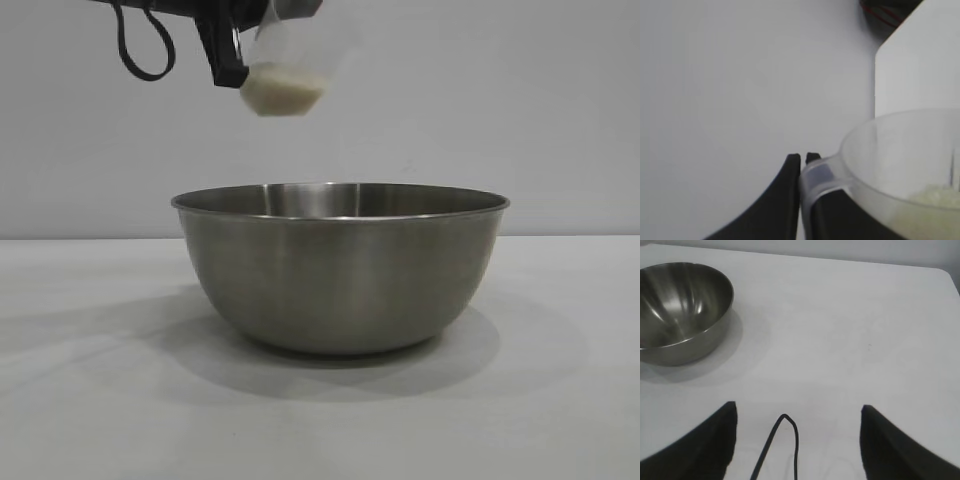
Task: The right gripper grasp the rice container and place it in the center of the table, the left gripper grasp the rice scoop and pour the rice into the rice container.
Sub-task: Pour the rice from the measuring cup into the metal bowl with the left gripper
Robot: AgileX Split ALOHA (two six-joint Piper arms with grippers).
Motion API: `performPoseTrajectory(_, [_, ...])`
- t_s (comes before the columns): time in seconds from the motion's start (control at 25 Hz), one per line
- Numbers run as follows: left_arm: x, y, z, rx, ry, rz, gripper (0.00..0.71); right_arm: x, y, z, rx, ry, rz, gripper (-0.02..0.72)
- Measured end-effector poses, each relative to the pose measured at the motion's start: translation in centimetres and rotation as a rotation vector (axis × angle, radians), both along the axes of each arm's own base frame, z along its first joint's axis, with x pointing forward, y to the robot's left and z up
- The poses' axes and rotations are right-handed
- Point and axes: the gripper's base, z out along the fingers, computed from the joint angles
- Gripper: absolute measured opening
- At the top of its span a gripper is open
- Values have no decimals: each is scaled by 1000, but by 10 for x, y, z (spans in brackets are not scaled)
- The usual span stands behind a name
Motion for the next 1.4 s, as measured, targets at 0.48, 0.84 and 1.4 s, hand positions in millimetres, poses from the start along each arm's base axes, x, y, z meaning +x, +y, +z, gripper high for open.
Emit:
performPoseTrajectory(0.48, [-5,-10,-7,234,-261,-37,0,0,0,0,0,0,0,445])
performPoseTrajectory(0.84, [-8,-15,-9,343,-449,-83,0,0,0,0,0,0,0,445])
performPoseTrajectory(1.4, [-6,-17,-25,491,-696,-139,0,0,0,0,0,0,0,445])
